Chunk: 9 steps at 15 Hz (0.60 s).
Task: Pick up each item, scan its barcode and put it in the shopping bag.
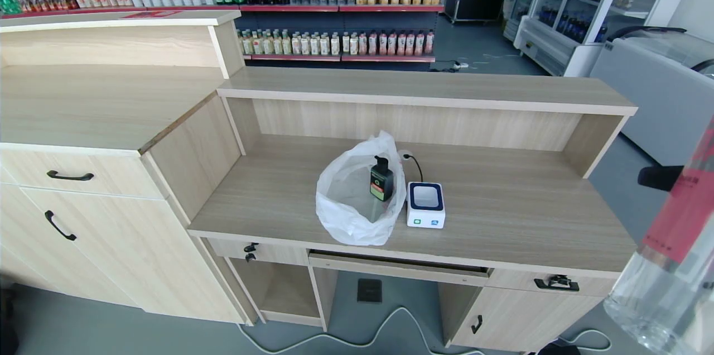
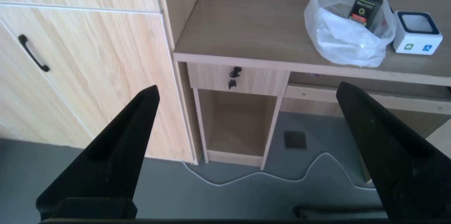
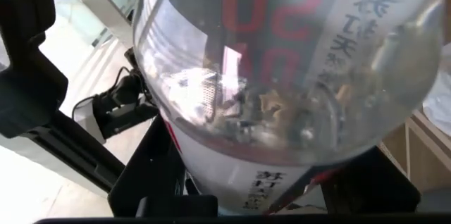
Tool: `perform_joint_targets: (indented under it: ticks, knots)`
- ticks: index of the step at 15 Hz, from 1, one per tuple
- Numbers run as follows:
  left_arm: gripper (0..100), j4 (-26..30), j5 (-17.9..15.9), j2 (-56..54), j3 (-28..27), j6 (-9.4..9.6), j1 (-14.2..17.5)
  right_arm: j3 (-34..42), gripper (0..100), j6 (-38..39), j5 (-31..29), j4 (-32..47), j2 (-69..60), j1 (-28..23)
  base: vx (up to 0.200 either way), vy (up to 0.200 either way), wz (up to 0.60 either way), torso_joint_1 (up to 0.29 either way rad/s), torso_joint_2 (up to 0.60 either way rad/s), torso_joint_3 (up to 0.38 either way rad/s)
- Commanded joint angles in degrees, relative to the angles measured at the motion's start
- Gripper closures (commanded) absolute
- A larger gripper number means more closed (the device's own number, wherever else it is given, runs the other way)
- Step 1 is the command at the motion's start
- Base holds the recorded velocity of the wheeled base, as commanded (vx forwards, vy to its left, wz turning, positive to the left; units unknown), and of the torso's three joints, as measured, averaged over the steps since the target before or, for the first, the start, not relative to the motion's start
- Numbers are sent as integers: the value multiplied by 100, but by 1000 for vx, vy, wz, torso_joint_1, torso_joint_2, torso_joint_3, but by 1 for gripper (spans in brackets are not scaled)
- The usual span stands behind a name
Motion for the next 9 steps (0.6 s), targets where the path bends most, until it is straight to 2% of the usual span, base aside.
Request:
perform_joint_targets:
  ticks: [1,3,9]
  knots:
    - [0,0,0,-2,0,0,1,-8,100,-366,-203,350,-47,12,0,0,0,0,0,0]
    - [0,0,0,-2,0,0,1,-43,100,-568,-352,579,-38,12,0,0,0,0,0,0]
    - [0,0,0,-2,0,0,1,-52,100,-340,-440,605,-109,47,0,0,0,0,0,0]
